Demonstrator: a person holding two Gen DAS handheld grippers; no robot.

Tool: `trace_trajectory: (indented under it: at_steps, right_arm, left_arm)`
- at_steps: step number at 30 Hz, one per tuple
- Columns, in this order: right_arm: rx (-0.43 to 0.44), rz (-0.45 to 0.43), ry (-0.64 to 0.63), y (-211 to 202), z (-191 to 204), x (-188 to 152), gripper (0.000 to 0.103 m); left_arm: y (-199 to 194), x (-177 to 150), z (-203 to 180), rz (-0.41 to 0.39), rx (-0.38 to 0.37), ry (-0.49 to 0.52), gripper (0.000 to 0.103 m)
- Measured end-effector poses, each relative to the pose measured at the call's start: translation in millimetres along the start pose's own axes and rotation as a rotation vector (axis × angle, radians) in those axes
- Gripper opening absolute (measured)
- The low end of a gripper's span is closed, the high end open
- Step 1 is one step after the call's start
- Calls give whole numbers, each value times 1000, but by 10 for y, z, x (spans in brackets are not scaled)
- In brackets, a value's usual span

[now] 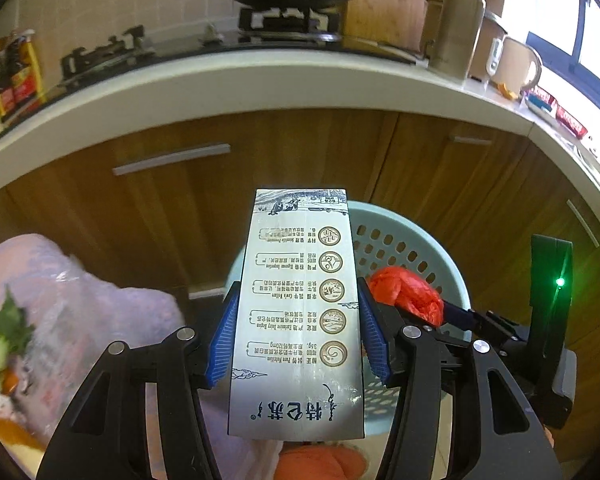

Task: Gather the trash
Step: 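Carry box and red bag over the basket and release both, then grasp the red-white paper cup with left tool while right tool grasps an orange peel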

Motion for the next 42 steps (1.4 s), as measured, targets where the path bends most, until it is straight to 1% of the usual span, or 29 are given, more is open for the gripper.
trace_trajectory:
  at_steps: [6, 9, 10, 11, 12, 16, 19, 25, 30, 32, 35, 38, 42]
  right_arm:
    - [-5, -3, 38, -3, -208, 36, 62]
    - [-2, -16, 51, -52, -223, 70, 62]
    - [-1, -19, 51, -75, -223, 71, 62]
    - [0, -23, 51, -97, -216, 74, 62]
    - [0, -26, 49, -116, -196, 86, 62]
    - [4, -40, 32, -218, -118, 89, 62]
    - [12, -63, 14, -360, -18, 102, 62]
    - [58, -121, -40, -736, 295, 93, 62]
    - [113, -146, -129, -978, 759, -11, 62]
    - [152, -143, -174, -1044, 1005, -96, 62]
    - [186, -133, -251, -1061, 1394, -271, 62]
    - [210, -113, -326, -1024, 1753, -465, 62]
    - [252, -95, -445, -978, 2258, -819, 62]
  left_arm:
    - [297, -18, -37, 44, -8, -2, 53]
    - [388, -50, -33, 58, 1, 5, 53]
    - [408, -62, -31, 59, 16, 9, 58]
    - [428, -67, -24, 58, 32, 14, 69]
    - [430, -78, -8, 54, 45, 17, 71]
    - [349, -106, 41, 47, 41, 5, 72]
    - [195, -130, 82, 27, 49, -1, 72]
    - [-300, -250, 224, -37, 28, -61, 72]
    - [-914, -443, 449, -125, 59, -120, 72]
    - [-1169, -555, 568, -159, 79, -140, 72]
    - [-1597, -774, 852, -210, 150, -192, 72]
    - [-1921, -976, 1142, -247, 203, -250, 72]
    - [-2354, -1329, 1619, -279, 319, -330, 72]
Point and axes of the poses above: each gripper's, at about its wrist camera, not at the fingertips, and y roughly the way its jaws point, z to its left, x to its top, the point moved 5 cm from there along y, roughly the way its jaws point, and after that the axes turned 4 degrees about y, right-handed, at the moved point
